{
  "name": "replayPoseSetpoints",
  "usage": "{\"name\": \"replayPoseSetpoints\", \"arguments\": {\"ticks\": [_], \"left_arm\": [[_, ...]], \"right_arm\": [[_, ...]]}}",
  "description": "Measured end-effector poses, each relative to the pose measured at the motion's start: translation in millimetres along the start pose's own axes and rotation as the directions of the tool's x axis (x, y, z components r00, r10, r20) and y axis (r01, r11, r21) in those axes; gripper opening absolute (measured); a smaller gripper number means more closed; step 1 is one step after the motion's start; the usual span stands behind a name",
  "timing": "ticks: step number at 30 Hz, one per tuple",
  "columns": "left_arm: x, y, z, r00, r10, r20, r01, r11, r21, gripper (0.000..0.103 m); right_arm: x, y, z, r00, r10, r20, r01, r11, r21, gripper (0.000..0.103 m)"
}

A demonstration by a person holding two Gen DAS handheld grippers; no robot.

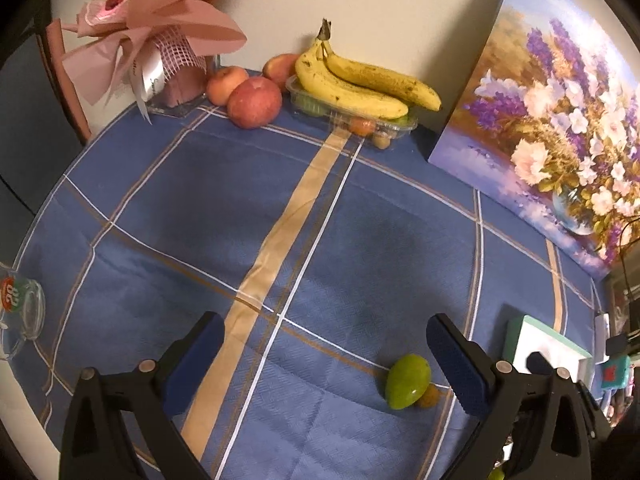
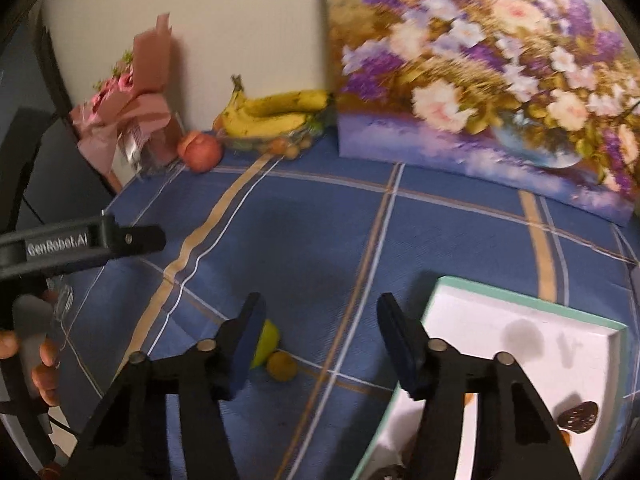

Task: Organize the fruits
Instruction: 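Move both open tools out of the tray toward the green mango and brown fruit, then grasp the green mango with the left tool while the right grasps the small brown fruit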

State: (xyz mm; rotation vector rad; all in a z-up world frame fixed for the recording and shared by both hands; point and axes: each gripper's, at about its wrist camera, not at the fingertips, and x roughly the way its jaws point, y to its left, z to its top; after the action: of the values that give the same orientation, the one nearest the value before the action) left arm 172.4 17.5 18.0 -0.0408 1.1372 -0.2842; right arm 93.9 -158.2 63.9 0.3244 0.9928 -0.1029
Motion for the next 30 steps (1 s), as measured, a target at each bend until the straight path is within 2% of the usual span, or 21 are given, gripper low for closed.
{"name": "replayPoseSetpoints", "arguments": {"ticks": [4,13,18,22,30], "left_arm": [[17.8,1.7,-3.3,0.999,0.007,-0.051,-0.008,1.0,-0.008,0.101],[55.2,2.0,-19.9,0.987,0.015,-0.158,-0.018,1.0,-0.018,0.101],[59.7,4.7,-23.9,0.985,0.006,-0.17,-0.011,0.999,-0.03,0.101],[59.7,5.7,-25.0,0.985,0.0,-0.172,-0.006,0.999,-0.032,0.101],[63.3,0.9,-23.5,0.984,-0.011,-0.177,0.006,1.0,-0.028,0.101]], "right_arm": [[17.8,5.6,-2.2,0.998,0.027,-0.06,-0.027,1.0,-0.002,0.05],[52.2,16.2,-20.7,0.981,0.051,-0.186,-0.054,0.998,-0.011,0.044],[58.3,19.4,-28.1,0.973,0.081,-0.215,-0.084,0.996,-0.004,0.04],[59.6,20.5,-31.0,0.969,0.071,-0.237,-0.077,0.997,-0.017,0.034],[63.6,16.6,-33.2,0.967,0.077,-0.243,-0.079,0.997,0.003,0.033]]}}
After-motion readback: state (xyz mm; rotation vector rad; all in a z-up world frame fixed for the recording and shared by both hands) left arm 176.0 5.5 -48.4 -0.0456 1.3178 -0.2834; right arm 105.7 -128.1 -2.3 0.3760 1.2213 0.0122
